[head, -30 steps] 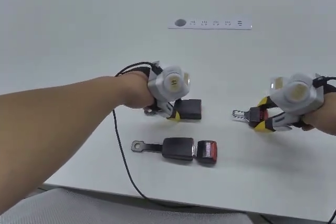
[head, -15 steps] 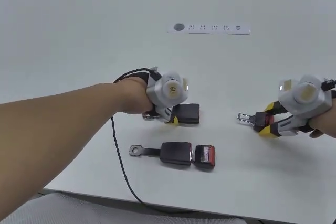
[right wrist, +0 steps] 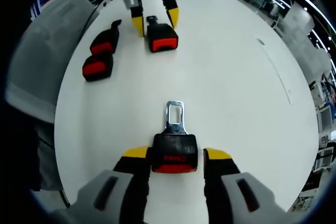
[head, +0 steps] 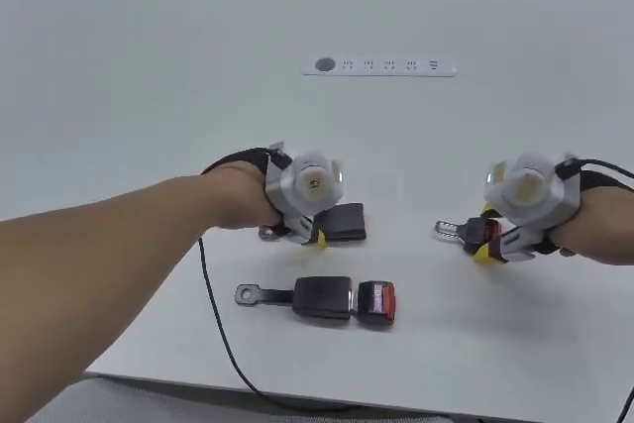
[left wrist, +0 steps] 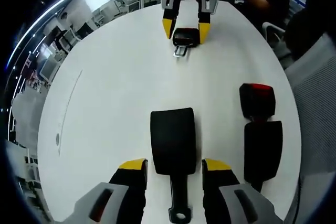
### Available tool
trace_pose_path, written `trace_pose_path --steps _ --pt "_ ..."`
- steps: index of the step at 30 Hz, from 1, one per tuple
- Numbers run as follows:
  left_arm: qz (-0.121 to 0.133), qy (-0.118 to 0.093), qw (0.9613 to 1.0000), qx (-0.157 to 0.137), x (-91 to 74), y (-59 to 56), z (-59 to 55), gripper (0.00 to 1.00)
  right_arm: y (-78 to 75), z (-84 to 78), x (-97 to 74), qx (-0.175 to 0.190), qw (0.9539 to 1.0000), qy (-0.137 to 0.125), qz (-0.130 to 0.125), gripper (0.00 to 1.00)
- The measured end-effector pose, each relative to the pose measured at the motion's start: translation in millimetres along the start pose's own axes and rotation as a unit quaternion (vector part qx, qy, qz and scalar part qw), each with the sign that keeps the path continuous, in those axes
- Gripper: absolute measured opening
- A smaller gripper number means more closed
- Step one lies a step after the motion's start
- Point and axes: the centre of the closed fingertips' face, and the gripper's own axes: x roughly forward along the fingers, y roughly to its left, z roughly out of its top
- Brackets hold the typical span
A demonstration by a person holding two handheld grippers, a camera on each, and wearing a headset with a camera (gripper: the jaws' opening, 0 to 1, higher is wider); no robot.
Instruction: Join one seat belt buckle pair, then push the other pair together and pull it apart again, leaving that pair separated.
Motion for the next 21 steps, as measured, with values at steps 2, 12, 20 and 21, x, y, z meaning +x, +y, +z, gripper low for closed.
trace_pose_path --steps 2,12,20,21 --pt "0.009 -0.014 0.9988 -0.047 -5.6 1.0 2.7 0.47 -3.7 0.5 -2.1 -0.01 0.9997 -0.003 -0.02 0.47" --pt "0.071 -0.077 0.989 -0.105 -50.6 -15.2 2.6 0.57 19.7 24.1 -28.2 0.066 0.9932 -0.089 -0.037 0.54" --pt "0.102 -0.118 0.9781 -0.139 -87.3 -44.6 -10.6 0.7 56.2 36.6 -43.3 0.075 0.9899 -0.119 -0.019 0.62" --pt "0.103 -0.117 0.9772 -0.144 -89.5 -47.6 -14.3 0.71 58.6 37.0 -44.7 0.072 0.99 -0.12 -0.018 0.63"
